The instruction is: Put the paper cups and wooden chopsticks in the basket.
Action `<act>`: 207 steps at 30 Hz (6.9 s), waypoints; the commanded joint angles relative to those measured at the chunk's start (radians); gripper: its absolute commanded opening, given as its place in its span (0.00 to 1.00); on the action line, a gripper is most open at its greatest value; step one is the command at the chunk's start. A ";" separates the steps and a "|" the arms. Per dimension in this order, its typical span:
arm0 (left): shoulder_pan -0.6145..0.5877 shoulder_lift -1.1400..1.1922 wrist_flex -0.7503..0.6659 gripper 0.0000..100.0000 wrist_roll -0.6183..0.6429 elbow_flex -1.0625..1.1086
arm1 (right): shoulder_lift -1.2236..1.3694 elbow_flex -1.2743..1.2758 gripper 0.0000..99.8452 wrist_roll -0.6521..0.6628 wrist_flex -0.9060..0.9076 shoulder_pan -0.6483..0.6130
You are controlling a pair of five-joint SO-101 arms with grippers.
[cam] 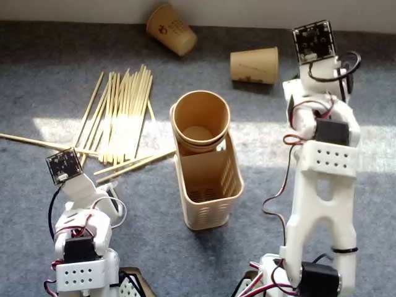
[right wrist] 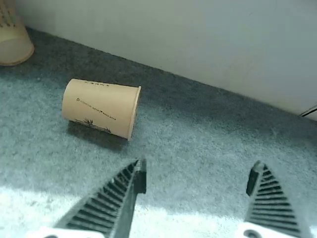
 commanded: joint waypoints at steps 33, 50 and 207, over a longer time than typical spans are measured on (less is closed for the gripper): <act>0.012 -0.002 -0.015 0.21 0.002 0.018 | 0.673 -0.458 0.21 -1.166 -0.097 0.021; 0.012 -0.002 -0.017 0.21 0.002 0.018 | 0.682 -0.509 0.21 -0.910 -0.102 -0.113; 0.038 0.001 -0.011 0.21 0.002 0.018 | 0.519 -0.570 0.27 -1.320 0.260 -0.254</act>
